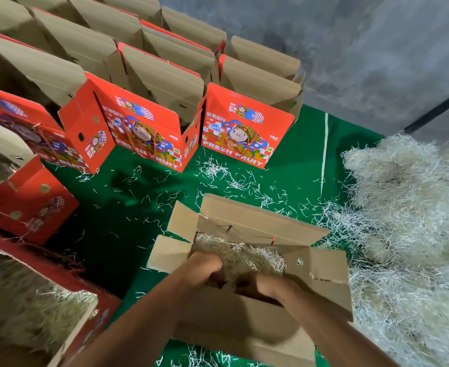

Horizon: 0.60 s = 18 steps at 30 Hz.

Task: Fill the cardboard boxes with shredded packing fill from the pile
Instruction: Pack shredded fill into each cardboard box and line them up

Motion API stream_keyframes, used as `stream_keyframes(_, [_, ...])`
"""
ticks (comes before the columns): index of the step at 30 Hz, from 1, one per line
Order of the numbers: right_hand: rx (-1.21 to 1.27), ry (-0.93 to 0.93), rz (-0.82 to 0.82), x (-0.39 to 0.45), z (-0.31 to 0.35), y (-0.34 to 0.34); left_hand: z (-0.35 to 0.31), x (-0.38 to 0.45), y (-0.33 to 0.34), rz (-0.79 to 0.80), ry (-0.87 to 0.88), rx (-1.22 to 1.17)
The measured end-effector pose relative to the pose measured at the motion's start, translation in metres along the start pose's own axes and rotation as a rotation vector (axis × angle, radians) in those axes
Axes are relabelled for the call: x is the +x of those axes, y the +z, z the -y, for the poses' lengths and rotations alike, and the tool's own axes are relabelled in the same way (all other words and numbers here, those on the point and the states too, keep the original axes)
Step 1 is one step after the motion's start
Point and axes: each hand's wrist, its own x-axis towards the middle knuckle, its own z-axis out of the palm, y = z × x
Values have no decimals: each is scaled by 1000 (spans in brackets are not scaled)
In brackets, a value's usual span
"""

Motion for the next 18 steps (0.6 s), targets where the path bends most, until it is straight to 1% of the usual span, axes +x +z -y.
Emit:
stream_keyframes(1, [4,-12,19,1,-2,2,0,-3,0,47,-32,79])
stream_keyframes(3, [59,7,17,3,-4,-3,-2,-4,-3,22,-46,94])
stream_keyframes(4, [93,57,-10,2,-5,-7,-3,-1,-3,-22,-26,71])
stream_keyframes(6, [194,161,-116,0,-11,-14,-3,-3,-3,-118,13,84])
stream_keyframes(7, [208,202,-178,0,-16,-17,-2,-4,-3,-156,16,92])
stream_keyframes(8, [170,252,-219,1,-21,-18,-2,-2,-3,-174,4,107])
stream_keyframes(10, [48,350,-231,6,-29,-13,-5,-2,-3,-152,-23,180])
stream_keyframes(12, [-13,393,-175,9,-28,-6,-6,3,-6,-86,-38,308])
stream_keyframes(13, [-19,398,-138,9,-26,-4,-6,8,-7,-48,-34,382])
stream_keyframes(15, [-5,384,-122,8,-25,-7,-5,18,-8,-11,-36,475])
stream_keyframes(18, [90,366,-209,4,-28,-8,-4,27,-7,-3,-56,496])
